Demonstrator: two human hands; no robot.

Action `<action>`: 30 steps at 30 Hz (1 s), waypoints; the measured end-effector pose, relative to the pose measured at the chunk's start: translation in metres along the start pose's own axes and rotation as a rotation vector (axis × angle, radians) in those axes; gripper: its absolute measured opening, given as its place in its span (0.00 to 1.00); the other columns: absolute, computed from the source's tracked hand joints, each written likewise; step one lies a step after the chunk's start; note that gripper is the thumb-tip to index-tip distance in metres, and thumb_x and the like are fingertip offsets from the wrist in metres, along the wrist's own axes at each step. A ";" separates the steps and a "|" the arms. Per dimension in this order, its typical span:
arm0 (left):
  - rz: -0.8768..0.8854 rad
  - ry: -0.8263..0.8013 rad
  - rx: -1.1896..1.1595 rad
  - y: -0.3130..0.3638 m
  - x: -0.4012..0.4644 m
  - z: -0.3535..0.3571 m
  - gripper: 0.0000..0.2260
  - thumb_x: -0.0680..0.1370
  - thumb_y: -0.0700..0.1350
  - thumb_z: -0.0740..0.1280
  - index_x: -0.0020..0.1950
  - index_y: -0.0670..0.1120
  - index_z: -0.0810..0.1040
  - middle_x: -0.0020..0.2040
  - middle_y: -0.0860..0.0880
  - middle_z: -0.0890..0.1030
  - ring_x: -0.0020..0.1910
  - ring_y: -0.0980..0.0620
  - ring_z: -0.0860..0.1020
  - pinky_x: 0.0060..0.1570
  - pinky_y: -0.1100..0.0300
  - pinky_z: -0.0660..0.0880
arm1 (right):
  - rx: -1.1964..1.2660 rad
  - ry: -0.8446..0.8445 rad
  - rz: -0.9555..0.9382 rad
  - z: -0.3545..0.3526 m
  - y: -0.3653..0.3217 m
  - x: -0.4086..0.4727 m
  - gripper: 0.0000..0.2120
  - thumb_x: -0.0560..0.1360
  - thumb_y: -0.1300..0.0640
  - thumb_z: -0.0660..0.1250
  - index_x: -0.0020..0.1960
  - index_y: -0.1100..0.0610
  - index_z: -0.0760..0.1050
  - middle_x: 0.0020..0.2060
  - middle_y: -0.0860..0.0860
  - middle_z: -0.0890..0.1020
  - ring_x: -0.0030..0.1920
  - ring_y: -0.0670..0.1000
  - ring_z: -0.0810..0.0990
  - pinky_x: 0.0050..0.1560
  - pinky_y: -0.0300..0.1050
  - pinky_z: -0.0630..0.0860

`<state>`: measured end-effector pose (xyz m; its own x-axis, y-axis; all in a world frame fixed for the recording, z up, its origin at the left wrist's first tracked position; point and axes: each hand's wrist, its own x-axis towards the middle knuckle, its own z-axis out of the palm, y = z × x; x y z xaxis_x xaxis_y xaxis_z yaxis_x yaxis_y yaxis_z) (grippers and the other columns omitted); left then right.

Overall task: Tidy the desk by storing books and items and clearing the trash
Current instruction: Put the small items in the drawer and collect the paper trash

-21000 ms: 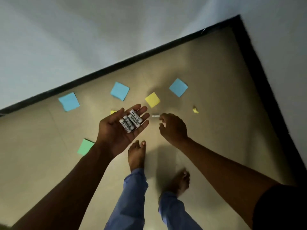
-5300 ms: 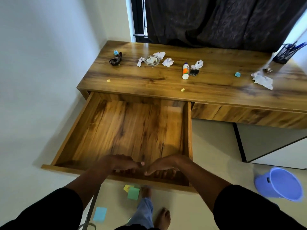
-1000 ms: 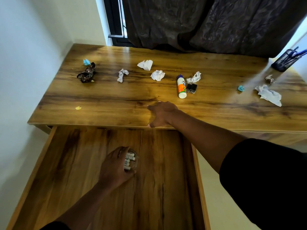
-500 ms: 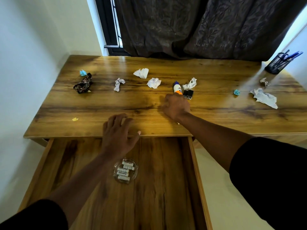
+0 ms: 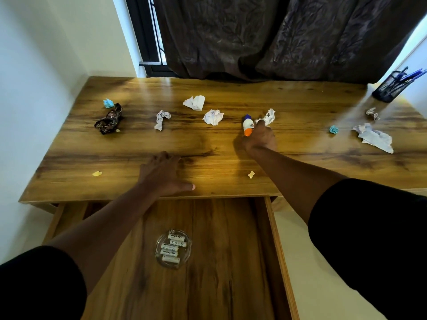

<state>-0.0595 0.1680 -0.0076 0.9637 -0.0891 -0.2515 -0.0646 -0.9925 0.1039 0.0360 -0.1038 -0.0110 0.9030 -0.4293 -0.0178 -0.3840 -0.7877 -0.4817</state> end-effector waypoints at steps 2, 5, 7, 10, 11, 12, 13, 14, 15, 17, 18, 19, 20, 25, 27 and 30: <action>-0.006 -0.003 -0.001 -0.002 0.001 0.001 0.53 0.58 0.80 0.68 0.78 0.57 0.63 0.79 0.45 0.65 0.77 0.40 0.63 0.71 0.38 0.66 | 0.009 -0.012 0.039 0.000 -0.002 0.002 0.28 0.72 0.51 0.76 0.67 0.53 0.69 0.60 0.55 0.79 0.61 0.58 0.80 0.55 0.51 0.78; -0.015 -0.020 -0.028 -0.003 0.006 -0.001 0.55 0.56 0.80 0.70 0.78 0.57 0.63 0.79 0.45 0.66 0.77 0.41 0.64 0.73 0.40 0.65 | 0.054 -0.053 0.082 -0.002 -0.007 -0.004 0.34 0.70 0.48 0.78 0.70 0.54 0.67 0.60 0.55 0.80 0.61 0.58 0.80 0.52 0.46 0.75; -0.008 -0.035 -0.026 0.000 0.007 -0.006 0.56 0.56 0.79 0.71 0.78 0.55 0.64 0.78 0.45 0.68 0.76 0.41 0.66 0.73 0.42 0.65 | 0.079 -0.075 0.083 -0.001 -0.011 -0.015 0.36 0.69 0.45 0.79 0.70 0.55 0.67 0.59 0.54 0.81 0.60 0.56 0.81 0.49 0.44 0.73; 0.009 -0.045 -0.006 0.003 0.007 -0.008 0.55 0.59 0.78 0.72 0.79 0.52 0.63 0.77 0.44 0.69 0.76 0.42 0.66 0.74 0.45 0.63 | 0.096 -0.070 -0.015 0.003 -0.014 -0.044 0.30 0.71 0.43 0.77 0.67 0.54 0.73 0.56 0.52 0.83 0.56 0.53 0.82 0.40 0.40 0.70; 0.006 -0.047 -0.007 0.003 0.007 -0.008 0.55 0.59 0.77 0.72 0.79 0.52 0.63 0.78 0.44 0.68 0.77 0.42 0.66 0.74 0.45 0.62 | 0.112 -0.066 -0.058 0.004 -0.014 -0.058 0.27 0.72 0.43 0.75 0.66 0.54 0.75 0.56 0.51 0.83 0.54 0.53 0.82 0.39 0.39 0.68; 0.003 -0.043 -0.007 0.003 0.005 -0.008 0.55 0.59 0.78 0.72 0.79 0.52 0.63 0.78 0.44 0.68 0.77 0.43 0.65 0.74 0.45 0.62 | 0.139 -0.063 -0.093 0.006 -0.012 -0.072 0.25 0.73 0.43 0.74 0.65 0.53 0.76 0.55 0.51 0.83 0.54 0.53 0.82 0.39 0.39 0.67; 0.000 -0.043 -0.011 0.003 0.004 -0.008 0.55 0.59 0.79 0.70 0.79 0.53 0.63 0.78 0.45 0.68 0.77 0.43 0.65 0.74 0.45 0.62 | 0.178 -0.063 -0.115 0.007 -0.009 -0.088 0.24 0.73 0.43 0.73 0.65 0.53 0.78 0.55 0.51 0.83 0.54 0.53 0.82 0.41 0.40 0.67; 0.006 -0.036 -0.004 0.003 0.002 -0.009 0.56 0.58 0.81 0.69 0.79 0.53 0.64 0.78 0.45 0.68 0.77 0.43 0.65 0.74 0.45 0.61 | 0.225 -0.059 -0.126 0.009 -0.006 -0.105 0.23 0.73 0.44 0.73 0.66 0.52 0.78 0.55 0.51 0.83 0.54 0.53 0.81 0.43 0.41 0.69; 0.011 -0.033 -0.007 0.004 0.001 -0.010 0.56 0.58 0.81 0.68 0.79 0.54 0.64 0.78 0.45 0.68 0.77 0.43 0.65 0.74 0.45 0.61 | 0.272 -0.052 -0.131 0.011 -0.002 -0.123 0.23 0.73 0.44 0.73 0.65 0.52 0.78 0.55 0.51 0.82 0.54 0.52 0.81 0.45 0.42 0.72; 0.021 -0.036 -0.005 0.008 -0.006 -0.014 0.52 0.62 0.77 0.71 0.79 0.52 0.65 0.78 0.44 0.68 0.78 0.43 0.64 0.74 0.46 0.60 | 0.343 -0.026 -0.160 0.016 0.009 -0.161 0.24 0.72 0.44 0.73 0.65 0.52 0.77 0.55 0.49 0.81 0.52 0.50 0.80 0.48 0.46 0.78; 0.025 -0.029 0.005 0.009 -0.007 -0.014 0.50 0.64 0.75 0.72 0.79 0.51 0.65 0.78 0.44 0.68 0.78 0.42 0.64 0.75 0.47 0.60 | 0.381 -0.026 -0.179 0.018 0.017 -0.182 0.23 0.72 0.44 0.73 0.64 0.51 0.76 0.55 0.48 0.81 0.51 0.48 0.80 0.49 0.48 0.80; 0.029 -0.024 0.006 0.010 -0.009 -0.016 0.50 0.64 0.74 0.73 0.79 0.51 0.64 0.78 0.44 0.68 0.78 0.42 0.64 0.75 0.47 0.60 | 0.423 -0.048 -0.195 0.019 0.025 -0.204 0.22 0.73 0.43 0.73 0.64 0.48 0.75 0.55 0.46 0.80 0.51 0.46 0.79 0.48 0.48 0.81; 0.029 -0.027 0.013 0.012 -0.011 -0.017 0.50 0.64 0.74 0.72 0.80 0.51 0.64 0.79 0.44 0.67 0.78 0.42 0.63 0.75 0.47 0.60 | 0.460 -0.090 -0.206 0.019 0.035 -0.227 0.21 0.73 0.43 0.72 0.63 0.45 0.73 0.55 0.44 0.79 0.51 0.43 0.79 0.48 0.46 0.81; -0.010 -0.044 -0.043 0.003 -0.011 -0.008 0.54 0.59 0.80 0.68 0.79 0.54 0.62 0.80 0.44 0.64 0.78 0.39 0.62 0.74 0.39 0.62 | 0.370 -0.277 -0.198 0.033 0.091 -0.307 0.20 0.74 0.39 0.70 0.63 0.43 0.72 0.54 0.39 0.77 0.49 0.40 0.78 0.47 0.35 0.77; -0.017 -0.044 -0.070 0.001 -0.013 -0.006 0.54 0.60 0.80 0.69 0.80 0.56 0.61 0.81 0.45 0.61 0.79 0.39 0.59 0.74 0.37 0.62 | 0.273 -0.290 -0.199 0.045 0.106 -0.314 0.23 0.74 0.38 0.70 0.66 0.45 0.72 0.56 0.41 0.78 0.49 0.42 0.78 0.48 0.37 0.79; -0.020 -0.041 -0.082 -0.001 -0.015 -0.002 0.53 0.61 0.80 0.68 0.80 0.58 0.59 0.82 0.46 0.58 0.80 0.39 0.56 0.75 0.37 0.61 | 0.192 -0.340 -0.171 0.057 0.113 -0.308 0.26 0.75 0.38 0.69 0.69 0.46 0.70 0.60 0.44 0.77 0.52 0.43 0.78 0.51 0.38 0.79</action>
<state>-0.0729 0.1709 -0.0022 0.9532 -0.0744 -0.2930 -0.0225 -0.9840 0.1768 -0.2742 -0.0353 -0.1098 0.9751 -0.1039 -0.1959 -0.2091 -0.7249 -0.6564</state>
